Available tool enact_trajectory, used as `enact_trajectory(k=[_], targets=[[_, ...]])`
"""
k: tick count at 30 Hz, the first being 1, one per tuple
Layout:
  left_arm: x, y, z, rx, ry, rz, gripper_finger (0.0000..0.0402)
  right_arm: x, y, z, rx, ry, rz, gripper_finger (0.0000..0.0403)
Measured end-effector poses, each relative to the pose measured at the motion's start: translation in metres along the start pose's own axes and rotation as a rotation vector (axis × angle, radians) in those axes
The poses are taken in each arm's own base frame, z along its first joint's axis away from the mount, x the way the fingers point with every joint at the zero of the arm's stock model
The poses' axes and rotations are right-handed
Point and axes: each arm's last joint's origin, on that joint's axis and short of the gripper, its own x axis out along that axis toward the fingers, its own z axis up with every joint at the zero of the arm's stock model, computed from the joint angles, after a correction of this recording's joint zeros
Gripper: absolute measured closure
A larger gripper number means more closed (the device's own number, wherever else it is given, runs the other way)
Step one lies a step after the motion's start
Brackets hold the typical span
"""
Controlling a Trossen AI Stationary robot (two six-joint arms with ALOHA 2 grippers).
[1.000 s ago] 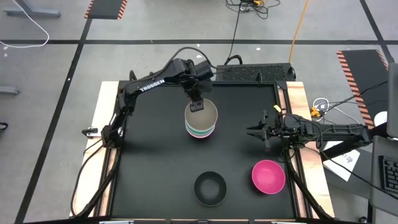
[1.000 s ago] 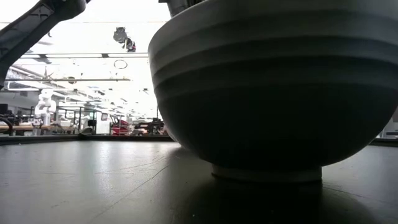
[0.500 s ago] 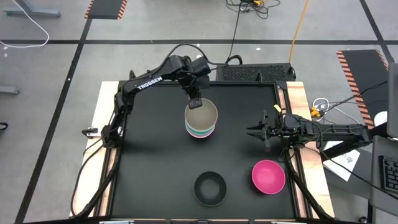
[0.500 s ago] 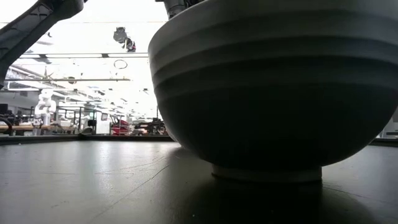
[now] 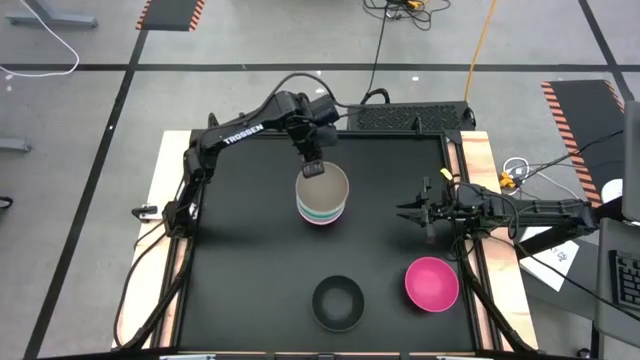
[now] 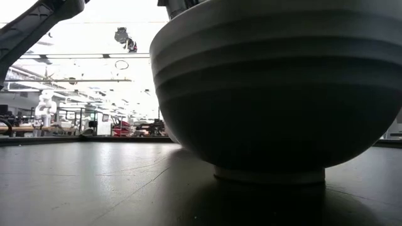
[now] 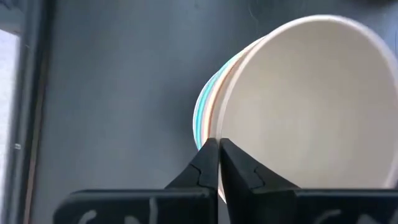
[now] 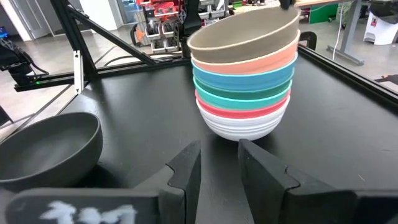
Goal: Nest bowls inside each other
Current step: Stack the gray bowl on top of the light orange bowl, then stack the pink bowl on top of the gray bowl
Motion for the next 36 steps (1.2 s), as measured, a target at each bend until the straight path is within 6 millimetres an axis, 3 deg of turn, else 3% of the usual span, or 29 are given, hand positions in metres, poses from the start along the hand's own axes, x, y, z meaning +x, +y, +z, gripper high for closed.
enact_trajectory(k=[6, 24, 29, 36], targets=[[0.022, 0.004, -0.003, -0.01, 0.048, -0.011, 0.0395, 0.0, 0.0, 0.0, 0.0, 0.0, 0.0, 0.0303], [0.007, -0.026, 0.009, 0.06, -0.009, 0.14, 0.0288, 0.0, 0.0, 0.0, -0.003, 0.0, 0.0, 0.0303], [-0.021, -0.03, 0.003, 0.078, -0.066, 0.204, 0.0271, 0.0, 0.0, 0.0, -0.003, 0.0, 0.0, 0.0303], [-0.11, -0.059, -0.03, 0.123, -0.338, 0.144, 0.027, 0.0, 0.0, 0.0, 0.001, 0.002, -0.001, 0.0303]])
